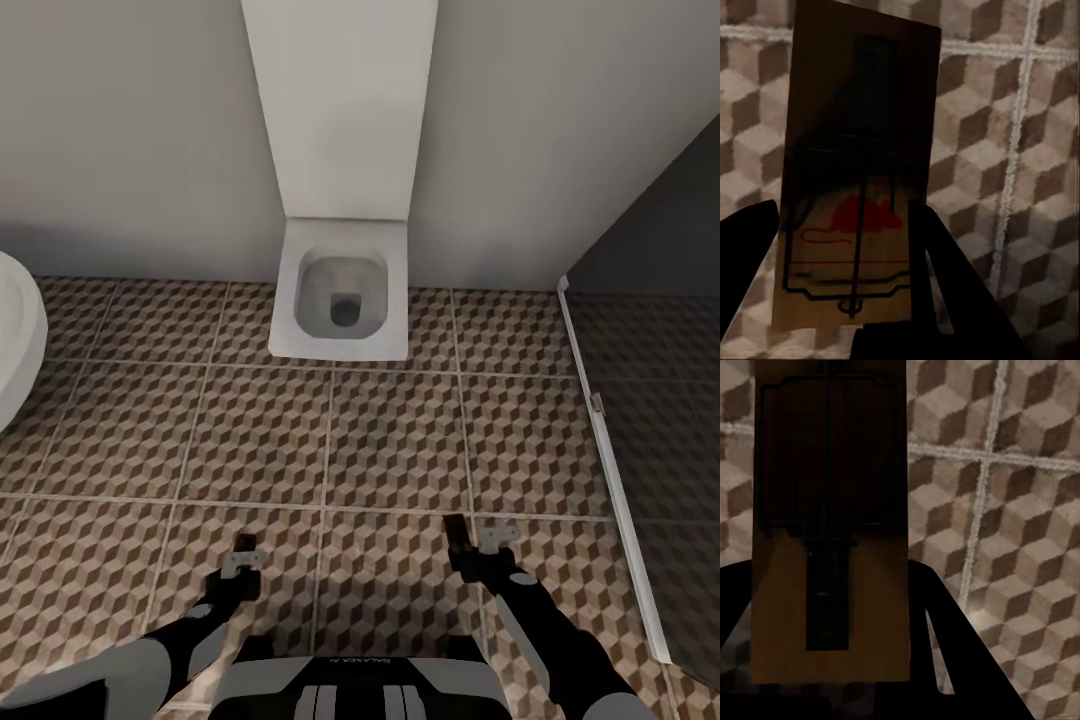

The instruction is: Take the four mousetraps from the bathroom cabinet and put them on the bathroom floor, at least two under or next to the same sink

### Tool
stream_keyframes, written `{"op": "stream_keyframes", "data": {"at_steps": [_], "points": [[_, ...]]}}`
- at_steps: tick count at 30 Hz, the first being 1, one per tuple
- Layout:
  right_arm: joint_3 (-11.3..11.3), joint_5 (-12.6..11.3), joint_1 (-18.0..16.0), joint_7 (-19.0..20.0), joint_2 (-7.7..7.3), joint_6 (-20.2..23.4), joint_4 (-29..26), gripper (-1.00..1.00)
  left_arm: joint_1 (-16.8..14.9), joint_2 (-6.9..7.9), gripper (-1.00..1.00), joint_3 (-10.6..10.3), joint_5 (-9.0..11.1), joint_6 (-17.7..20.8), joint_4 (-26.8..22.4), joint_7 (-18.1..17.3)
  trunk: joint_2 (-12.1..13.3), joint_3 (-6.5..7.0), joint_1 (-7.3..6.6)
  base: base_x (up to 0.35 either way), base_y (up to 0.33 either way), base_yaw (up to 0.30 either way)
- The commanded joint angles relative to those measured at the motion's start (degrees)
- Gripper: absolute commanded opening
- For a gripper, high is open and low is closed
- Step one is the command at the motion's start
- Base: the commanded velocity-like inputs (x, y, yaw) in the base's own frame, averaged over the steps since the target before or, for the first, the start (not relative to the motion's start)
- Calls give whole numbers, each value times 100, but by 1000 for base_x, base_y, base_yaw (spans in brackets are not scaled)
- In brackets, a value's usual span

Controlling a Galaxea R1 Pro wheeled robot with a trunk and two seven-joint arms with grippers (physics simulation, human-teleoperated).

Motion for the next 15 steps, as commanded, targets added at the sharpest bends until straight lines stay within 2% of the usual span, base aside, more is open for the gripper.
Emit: {"op": "stream_keyframes", "data": {"at_steps": [1, 3, 5, 9, 15], "points": [[30, -74, -2, -37, -5, 23, -5, -100, -10, -24, -100, -44, 38, 185, -23, 38, -1, -2, 0, 0, 0, 0], [33, -74, -2, -37, -1, 21, 2, -100, -38, -144, -100, -44, 38, 696, -44, 46, -1, -2, 0, 0, 0, 0], [34, -74, -2, -37, 0, 21, 8, -100, -144, -297, -100, -43, 38, 916, -55, 67, -1, -2, 0, 0, 0, 0], [35, -74, -2, -38, 1, 21, 11, -100, -497, -474, -100, -43, 38, 1246, -68, 196, -1, -2, 0, 0, 0, 0], [35, -74, -1, -38, 1, 21, 12, -100, -936, -549, -100, -43, 38, 1847, -72, 247, -1, -2, 0, 0, 0, 0]]}}
